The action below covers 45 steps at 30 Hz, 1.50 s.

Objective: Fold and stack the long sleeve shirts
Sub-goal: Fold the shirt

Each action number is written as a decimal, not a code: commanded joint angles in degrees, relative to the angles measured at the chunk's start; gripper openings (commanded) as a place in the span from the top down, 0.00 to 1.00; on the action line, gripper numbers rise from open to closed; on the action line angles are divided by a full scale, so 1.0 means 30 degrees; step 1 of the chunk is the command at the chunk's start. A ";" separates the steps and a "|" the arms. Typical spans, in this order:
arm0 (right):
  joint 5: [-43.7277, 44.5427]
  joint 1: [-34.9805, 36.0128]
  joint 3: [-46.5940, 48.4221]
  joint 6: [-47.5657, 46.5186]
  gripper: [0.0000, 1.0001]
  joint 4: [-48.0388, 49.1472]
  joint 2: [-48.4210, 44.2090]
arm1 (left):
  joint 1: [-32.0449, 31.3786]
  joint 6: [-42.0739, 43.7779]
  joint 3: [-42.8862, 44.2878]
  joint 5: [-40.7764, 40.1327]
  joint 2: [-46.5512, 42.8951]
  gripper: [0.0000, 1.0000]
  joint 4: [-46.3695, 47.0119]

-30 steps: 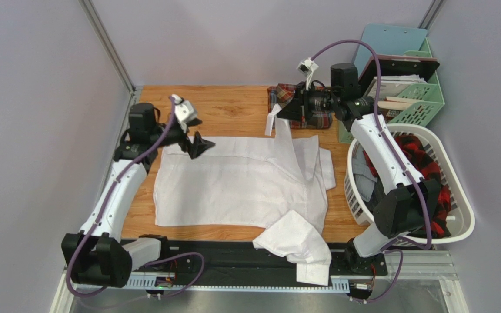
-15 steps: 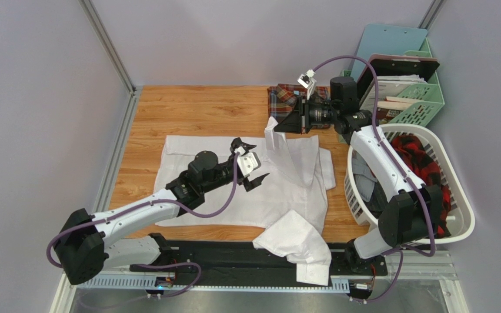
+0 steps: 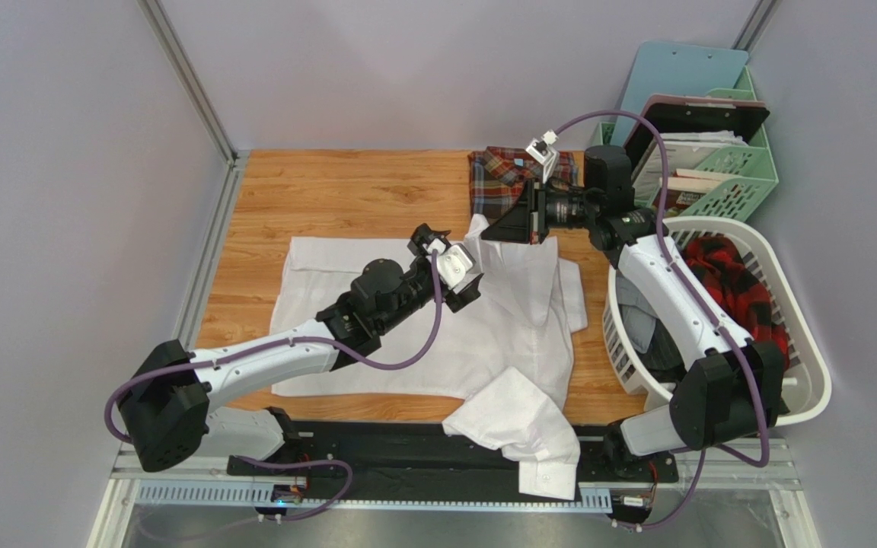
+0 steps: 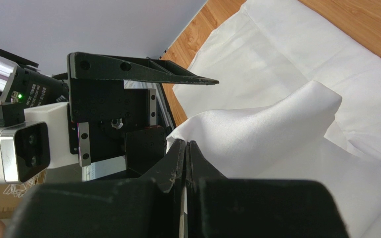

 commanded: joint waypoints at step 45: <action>0.4920 -0.0921 0.3567 -1.2209 0.60 -1.0205 0.6495 | -0.0580 0.6087 1.3174 1.5061 0.0328 1.00 -3.4535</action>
